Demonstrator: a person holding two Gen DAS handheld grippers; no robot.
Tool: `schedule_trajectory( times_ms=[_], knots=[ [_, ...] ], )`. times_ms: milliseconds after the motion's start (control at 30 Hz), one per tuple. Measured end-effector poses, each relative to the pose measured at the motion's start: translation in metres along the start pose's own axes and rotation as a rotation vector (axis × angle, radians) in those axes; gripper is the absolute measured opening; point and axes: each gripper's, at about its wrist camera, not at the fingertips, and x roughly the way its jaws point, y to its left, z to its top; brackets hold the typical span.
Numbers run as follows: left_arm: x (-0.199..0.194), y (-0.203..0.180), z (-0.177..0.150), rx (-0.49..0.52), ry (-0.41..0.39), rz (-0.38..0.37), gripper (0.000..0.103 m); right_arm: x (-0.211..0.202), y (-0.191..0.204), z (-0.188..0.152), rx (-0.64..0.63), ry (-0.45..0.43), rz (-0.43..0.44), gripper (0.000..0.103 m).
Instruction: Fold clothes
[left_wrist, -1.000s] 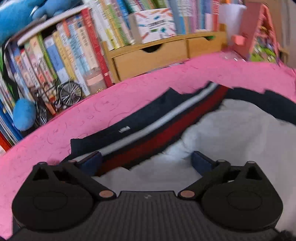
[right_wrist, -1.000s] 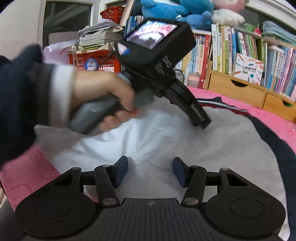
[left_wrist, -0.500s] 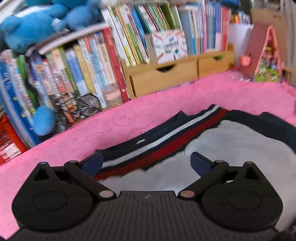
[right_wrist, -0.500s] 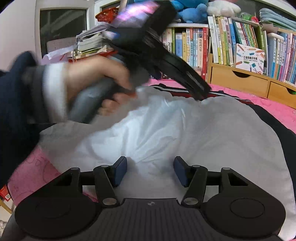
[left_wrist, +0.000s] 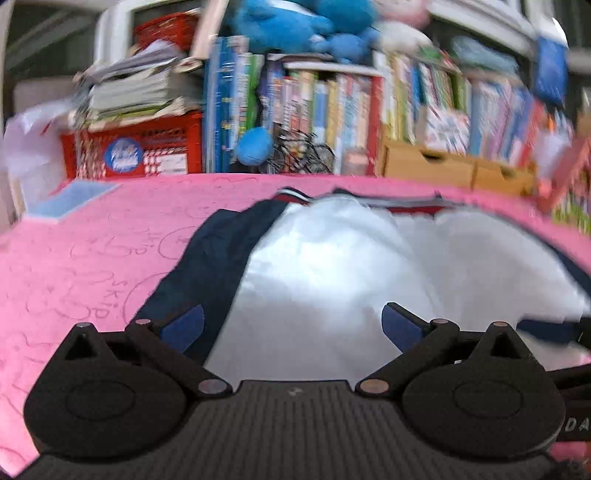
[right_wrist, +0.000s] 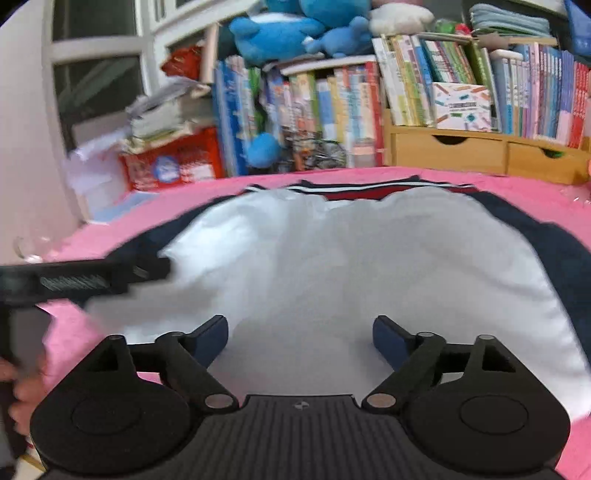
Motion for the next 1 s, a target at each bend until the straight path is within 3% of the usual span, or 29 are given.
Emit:
schedule_trajectory(
  times_ms=[100, 167, 267, 300, 333, 400, 500, 567, 600, 667, 767, 867, 1000],
  knots=[
    [0.008, -0.022, -0.012, 0.158, 0.027, 0.123, 0.103, -0.003, 0.017, -0.008, -0.106, -0.005, -0.077, 0.087],
    [0.005, -0.018, -0.017, 0.160, 0.013, 0.142, 0.103, -0.009, 0.009, -0.014, -0.135, 0.001, -0.116, 0.090],
    [0.002, 0.002, -0.022, 0.125, 0.019, 0.183, 0.103, -0.021, -0.034, -0.015, 0.004, 0.032, -0.040, 0.098],
    [0.002, 0.009, -0.024, 0.113, 0.015, 0.199, 0.103, -0.028, -0.049, -0.014, 0.048, 0.025, -0.062, 0.096],
    [0.001, 0.017, -0.026, 0.102, 0.011, 0.214, 0.103, -0.035, -0.061, -0.014, 0.064, 0.019, -0.146, 0.096],
    [-0.001, 0.033, -0.029, 0.069, 0.013, 0.243, 0.103, -0.049, -0.089, -0.013, 0.077, 0.010, -0.347, 0.085],
    [-0.004, 0.053, -0.029, 0.014, 0.034, 0.251, 0.103, -0.076, -0.127, -0.016, 0.141, -0.033, -0.329, 0.037],
    [-0.008, 0.058, -0.025, -0.027, 0.056, 0.252, 0.103, -0.089, -0.139, -0.012, 0.198, -0.040, -0.329, 0.032],
    [-0.011, 0.056, -0.023, -0.035, 0.062, 0.263, 0.103, -0.097, -0.142, -0.011, 0.230, -0.062, -0.338, 0.034],
    [-0.021, 0.046, -0.017, -0.021, 0.041, 0.255, 0.103, -0.113, -0.146, -0.012, 0.291, -0.117, -0.352, 0.065],
    [-0.035, 0.022, -0.008, -0.004, -0.020, 0.162, 0.103, -0.129, -0.153, -0.020, 0.359, -0.152, -0.315, 0.065],
    [-0.041, -0.008, 0.002, 0.006, -0.065, 0.039, 0.103, -0.132, -0.163, -0.033, 0.481, -0.143, -0.211, 0.065],
    [-0.029, -0.048, 0.006, 0.067, -0.047, -0.048, 0.103, -0.133, -0.176, -0.053, 0.624, -0.146, -0.117, 0.065]
  ],
)
